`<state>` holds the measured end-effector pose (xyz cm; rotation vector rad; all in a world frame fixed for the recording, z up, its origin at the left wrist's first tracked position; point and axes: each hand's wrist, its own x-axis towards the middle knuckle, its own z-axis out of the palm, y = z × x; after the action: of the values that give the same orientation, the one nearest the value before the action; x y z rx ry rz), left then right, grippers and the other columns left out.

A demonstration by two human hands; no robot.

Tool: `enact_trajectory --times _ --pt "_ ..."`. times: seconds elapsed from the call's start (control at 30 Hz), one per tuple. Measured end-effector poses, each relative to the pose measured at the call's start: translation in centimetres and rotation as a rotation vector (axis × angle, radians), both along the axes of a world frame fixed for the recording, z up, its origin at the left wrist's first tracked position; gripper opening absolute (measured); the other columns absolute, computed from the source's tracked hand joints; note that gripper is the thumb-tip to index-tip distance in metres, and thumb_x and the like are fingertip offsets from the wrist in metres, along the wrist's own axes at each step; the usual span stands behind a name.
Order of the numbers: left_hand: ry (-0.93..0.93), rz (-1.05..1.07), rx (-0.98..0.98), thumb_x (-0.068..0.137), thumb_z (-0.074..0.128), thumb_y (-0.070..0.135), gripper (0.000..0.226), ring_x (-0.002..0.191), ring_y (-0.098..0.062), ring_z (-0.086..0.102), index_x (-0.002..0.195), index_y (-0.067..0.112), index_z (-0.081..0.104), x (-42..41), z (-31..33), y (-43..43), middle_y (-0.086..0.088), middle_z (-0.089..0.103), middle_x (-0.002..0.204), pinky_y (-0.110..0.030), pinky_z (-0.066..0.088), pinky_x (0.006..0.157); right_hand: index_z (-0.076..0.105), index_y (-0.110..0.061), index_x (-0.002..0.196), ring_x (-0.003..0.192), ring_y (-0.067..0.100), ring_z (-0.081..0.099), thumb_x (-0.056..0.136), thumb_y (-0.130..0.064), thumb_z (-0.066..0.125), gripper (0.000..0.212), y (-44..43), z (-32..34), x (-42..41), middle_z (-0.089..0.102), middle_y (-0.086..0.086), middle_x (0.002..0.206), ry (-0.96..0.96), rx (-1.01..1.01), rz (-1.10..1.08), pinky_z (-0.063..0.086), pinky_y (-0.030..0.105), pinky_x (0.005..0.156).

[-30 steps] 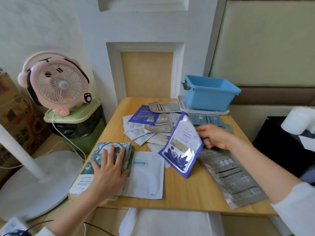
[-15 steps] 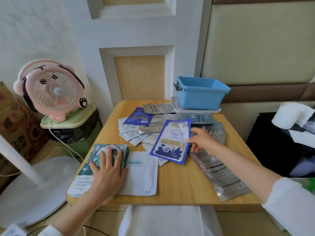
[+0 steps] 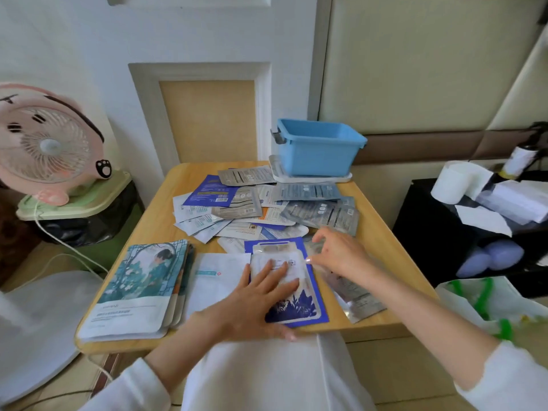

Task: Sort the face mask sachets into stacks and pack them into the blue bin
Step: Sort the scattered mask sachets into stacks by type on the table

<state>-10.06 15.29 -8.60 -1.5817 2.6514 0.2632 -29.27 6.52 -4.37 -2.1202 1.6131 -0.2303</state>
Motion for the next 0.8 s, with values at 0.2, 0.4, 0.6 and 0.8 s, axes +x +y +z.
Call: enact_trajectory --times 0.2,0.4,0.6,0.8 --pt "-0.029 -0.039 -0.083 0.074 0.042 0.08 0.097 0.141 -0.022 -0.027 0.149 0.038 -0.003 0.5 -1.4 0.8 0.01 -0.02 0.156 -0.048 -0.026 0.106 0.008 -0.017 0.15 0.146 0.034 0.001 0.094 -0.05 0.038 0.071 1.1 -2.8 -1.1 0.0 0.016 0.158 0.318 -0.022 0.056 0.013 0.055 0.116" --pt "0.033 -0.033 -0.143 0.079 0.036 0.08 0.091 0.141 -0.025 -0.025 0.15 0.035 0.0 0.3 -1.8 1.1 0.01 -0.018 0.155 -0.049 -0.024 0.11 0.02 -0.001 0.146 0.139 0.04 0.025 0.096 -0.008 0.036 0.054 1.9 -2.4 -0.7 0.019 0.028 0.151 0.512 -0.132 0.116 0.033 0.051 0.109" --pt "0.173 0.049 0.087 0.064 0.016 0.09 0.104 0.137 -0.01 -0.033 0.149 0.033 -0.006 -0.3 0.0 1.2 0.014 -0.022 0.153 -0.042 -0.025 0.111 0.063 -0.006 0.103 0.064 0.02 0.048 0.094 0.002 0.04 0.026 0.3 6.1 -4.8 0.05 0.005 0.068 -0.057 -0.19 0.049 0.031 0.028 0.053" --pt "1.322 0.419 0.503 0.085 0.05 0.055 0.037 0.117 -0.009 0.057 0.121 0.045 0.054 -3.1 3.4 -2.4 0.016 0.063 0.121 -0.024 0.046 0.097 0.065 -0.004 0.105 0.077 0.023 0.07 0.094 -0.01 0.05 0.019 1.4 6.1 -6.2 0.073 0.012 0.091 -0.999 0.335 -0.024 0.058 0.03 0.062"
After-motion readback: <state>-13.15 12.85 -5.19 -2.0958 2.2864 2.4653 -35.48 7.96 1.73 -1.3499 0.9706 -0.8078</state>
